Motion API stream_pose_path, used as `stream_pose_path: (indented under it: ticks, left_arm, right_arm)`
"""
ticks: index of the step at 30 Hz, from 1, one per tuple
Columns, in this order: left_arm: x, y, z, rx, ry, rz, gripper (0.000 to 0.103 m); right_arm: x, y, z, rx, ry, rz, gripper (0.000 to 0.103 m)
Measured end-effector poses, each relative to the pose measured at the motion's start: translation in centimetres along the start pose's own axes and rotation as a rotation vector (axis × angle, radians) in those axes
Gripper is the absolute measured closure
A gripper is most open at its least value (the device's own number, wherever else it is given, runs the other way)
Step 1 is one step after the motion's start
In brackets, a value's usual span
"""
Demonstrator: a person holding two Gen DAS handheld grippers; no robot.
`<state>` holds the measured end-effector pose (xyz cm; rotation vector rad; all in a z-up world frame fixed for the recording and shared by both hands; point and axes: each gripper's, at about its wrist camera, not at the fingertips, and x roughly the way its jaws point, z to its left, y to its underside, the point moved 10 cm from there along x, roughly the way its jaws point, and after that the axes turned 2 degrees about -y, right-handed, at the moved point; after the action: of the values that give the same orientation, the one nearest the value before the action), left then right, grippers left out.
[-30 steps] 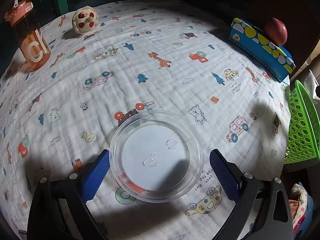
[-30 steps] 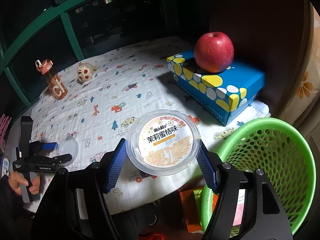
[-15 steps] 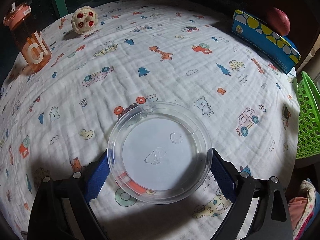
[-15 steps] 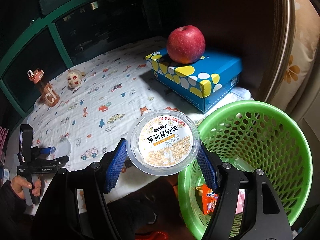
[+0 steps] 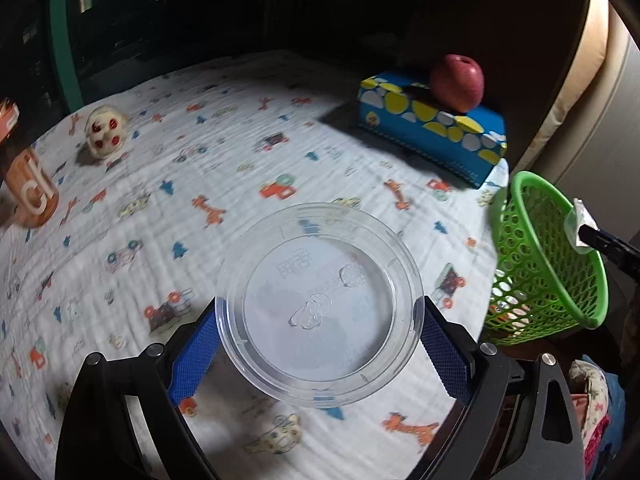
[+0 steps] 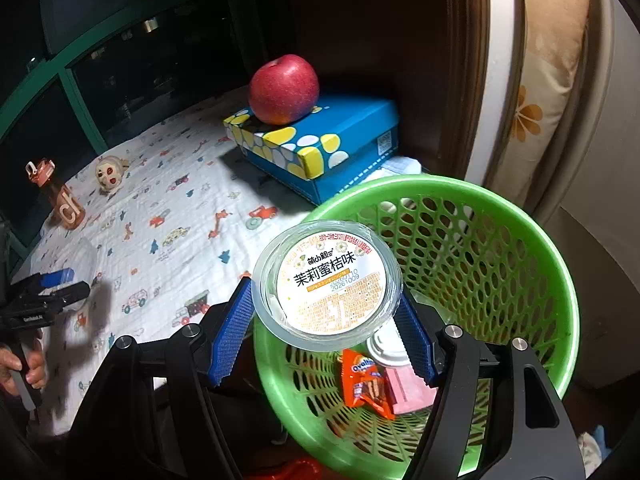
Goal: Collect trash
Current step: 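Carry lid and jelly cup to the green basket while right gripper opens over it, then open the left gripper over the basket to drop the clear lid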
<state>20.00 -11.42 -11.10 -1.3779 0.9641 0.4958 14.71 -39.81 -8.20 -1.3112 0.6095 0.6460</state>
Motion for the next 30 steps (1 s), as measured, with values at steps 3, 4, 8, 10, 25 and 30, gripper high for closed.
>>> stream_pose_path:
  ticks: [3, 4, 8, 10, 25, 30]
  left_arm:
    - [-0.5, -1.7, -3.4, 0.044, 0.043, -0.020, 0.013]
    - [-0.6, -2.2, -4.6, 0.061, 0.058, -0.026, 0.013]
    - [-0.7, -3.6, -8.4, 0.109, 0.099, -0.039, 0.013]
    - [-0.6, -4.2, -10.3, 0.134, 0.117, -0.044, 0.013]
    - [0.7, -5.9, -20.9, 0.279, 0.202, -0.040, 0.013]
    - [1.8, -5.7, -23.5, 0.315, 0.213, -0.021, 0.013]
  right_arm:
    - [-0.3, 0.7, -1.6, 0.022, 0.017, 0.006, 0.035]
    - [-0.3, 0.8, -2.0, 0.028, 0.021, 0.008, 0.034]
    - [-0.6, 1.8, -3.7, 0.049, 0.037, 0.020, 0.034]
    - [-0.8, 2.2, -4.4, 0.058, 0.048, 0.022, 0.032]
    - [-3.5, 3.6, -7.4, 0.116, 0.063, -0.013, 0.015]
    - [-4.6, 3.9, -7.5, 0.122, 0.064, -0.025, 0.013]
